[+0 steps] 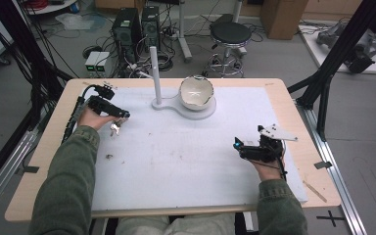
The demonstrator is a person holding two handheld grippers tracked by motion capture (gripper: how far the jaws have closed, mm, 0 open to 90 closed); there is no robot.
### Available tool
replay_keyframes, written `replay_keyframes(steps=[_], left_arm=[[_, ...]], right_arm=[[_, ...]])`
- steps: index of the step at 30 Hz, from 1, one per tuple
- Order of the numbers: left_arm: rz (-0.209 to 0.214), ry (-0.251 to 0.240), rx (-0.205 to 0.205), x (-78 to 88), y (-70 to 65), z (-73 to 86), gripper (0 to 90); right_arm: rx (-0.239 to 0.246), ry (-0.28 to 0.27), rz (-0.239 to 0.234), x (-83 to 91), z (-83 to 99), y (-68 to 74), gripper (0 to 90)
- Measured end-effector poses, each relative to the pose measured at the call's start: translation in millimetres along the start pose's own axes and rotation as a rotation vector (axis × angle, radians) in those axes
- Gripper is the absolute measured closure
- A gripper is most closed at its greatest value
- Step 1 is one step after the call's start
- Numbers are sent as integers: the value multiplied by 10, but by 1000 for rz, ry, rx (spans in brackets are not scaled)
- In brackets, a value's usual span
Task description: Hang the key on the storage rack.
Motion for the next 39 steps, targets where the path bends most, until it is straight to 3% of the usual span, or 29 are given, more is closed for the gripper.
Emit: replay_keyframes(steps=[8, 11, 18, 22, 28, 32, 33, 34, 37, 39], left_arm=[[49, 80, -1, -86, -32, 64, 63], [46, 135, 11, -157, -8, 143, 63], [28, 162, 3, -193, 13, 178, 89], [11, 171, -23, -178, 19, 198, 169], [45, 175, -66, -176, -96, 195, 268], [27, 202, -94, -208, -110, 233, 334], [9, 223, -128, -228, -111, 264, 416], [9, 223, -128, -228, -111, 264, 440], [57, 207, -155, -220, -167, 251, 572], [65, 204, -152, -219, -161, 244, 664]], right_arm=[[2, -1, 6, 29, 9, -7, 5], [3, 0, 6, 27, 13, -9, 5], [11, 6, 6, 17, 23, -5, 5], [15, -9, 21, 31, 1, -11, 6], [21, -6, 29, 31, 5, -13, 5], [18, -10, 33, 34, 1, -22, 5], [19, -10, 34, 38, 1, -30, 5], [19, -10, 34, 38, 1, -30, 5], [18, -7, 36, 33, 5, -32, 5], [17, -3, 34, 31, 10, -25, 6]])
Point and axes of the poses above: each handheld gripper's, and its own axes: x roughly backward along the jaws, z roughly out of its underside, y roughly to its left, the point moved 10 cm from there along -x, roughly forward along the jaws, and after that the axes turned 1 degree about y, right-handed, at the moved point
